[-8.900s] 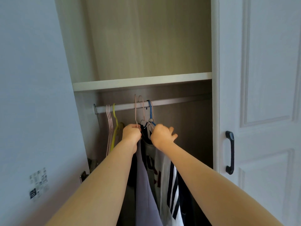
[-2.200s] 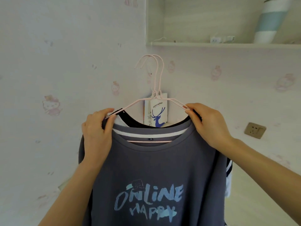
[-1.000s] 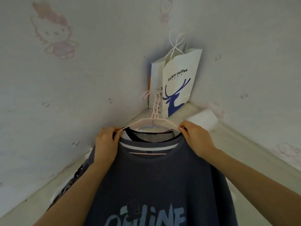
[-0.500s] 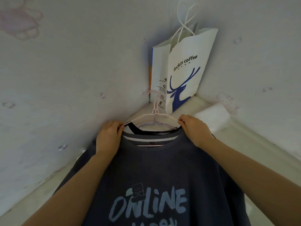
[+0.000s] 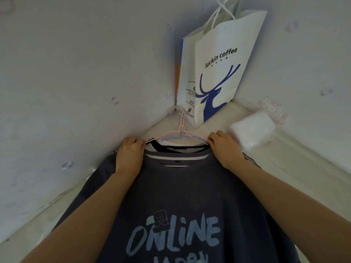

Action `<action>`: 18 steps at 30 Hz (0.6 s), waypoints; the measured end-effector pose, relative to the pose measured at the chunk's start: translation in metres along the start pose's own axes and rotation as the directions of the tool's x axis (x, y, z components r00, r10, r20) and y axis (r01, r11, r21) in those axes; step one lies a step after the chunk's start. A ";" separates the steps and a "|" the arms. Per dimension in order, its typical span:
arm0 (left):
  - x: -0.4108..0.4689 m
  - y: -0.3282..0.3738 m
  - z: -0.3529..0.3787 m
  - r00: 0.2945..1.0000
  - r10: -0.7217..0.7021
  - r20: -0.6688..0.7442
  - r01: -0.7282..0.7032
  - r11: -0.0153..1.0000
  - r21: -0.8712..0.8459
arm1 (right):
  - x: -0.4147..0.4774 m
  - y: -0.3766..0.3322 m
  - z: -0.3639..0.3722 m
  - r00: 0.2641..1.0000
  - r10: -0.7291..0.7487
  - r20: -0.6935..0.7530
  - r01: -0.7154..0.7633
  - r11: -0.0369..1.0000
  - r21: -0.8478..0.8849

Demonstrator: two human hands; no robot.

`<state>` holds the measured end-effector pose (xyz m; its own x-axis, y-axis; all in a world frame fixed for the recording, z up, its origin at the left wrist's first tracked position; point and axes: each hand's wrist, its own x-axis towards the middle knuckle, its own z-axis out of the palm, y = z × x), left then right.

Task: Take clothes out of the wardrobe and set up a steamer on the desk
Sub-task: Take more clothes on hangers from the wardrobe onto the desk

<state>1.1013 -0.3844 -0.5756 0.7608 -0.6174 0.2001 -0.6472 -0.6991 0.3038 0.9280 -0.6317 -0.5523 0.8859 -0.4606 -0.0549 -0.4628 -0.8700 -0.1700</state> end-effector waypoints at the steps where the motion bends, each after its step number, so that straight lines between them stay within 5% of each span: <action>1: 0.001 0.000 0.000 1.000 -0.001 0.014 0.000 1.000 0.014 | 0.000 0.000 0.000 1.000 -0.001 0.003 0.001 1.000 -0.007; 9: -0.009 0.017 -0.006 0.983 -0.115 0.145 0.097 0.988 0.124 | -0.013 -0.016 -0.013 0.993 0.076 0.085 -0.073 0.997 -0.037; 18: -0.080 0.041 -0.035 0.963 -0.039 0.266 0.003 0.991 0.135 | -0.090 -0.042 -0.022 0.991 0.072 0.116 -0.074 0.997 0.015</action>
<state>1.0160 -0.3508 -0.5462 0.7454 -0.6633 -0.0665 -0.6457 -0.7432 0.1754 0.8667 -0.5578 -0.5190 0.8479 -0.4986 -0.1803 -0.5268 -0.8307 -0.1803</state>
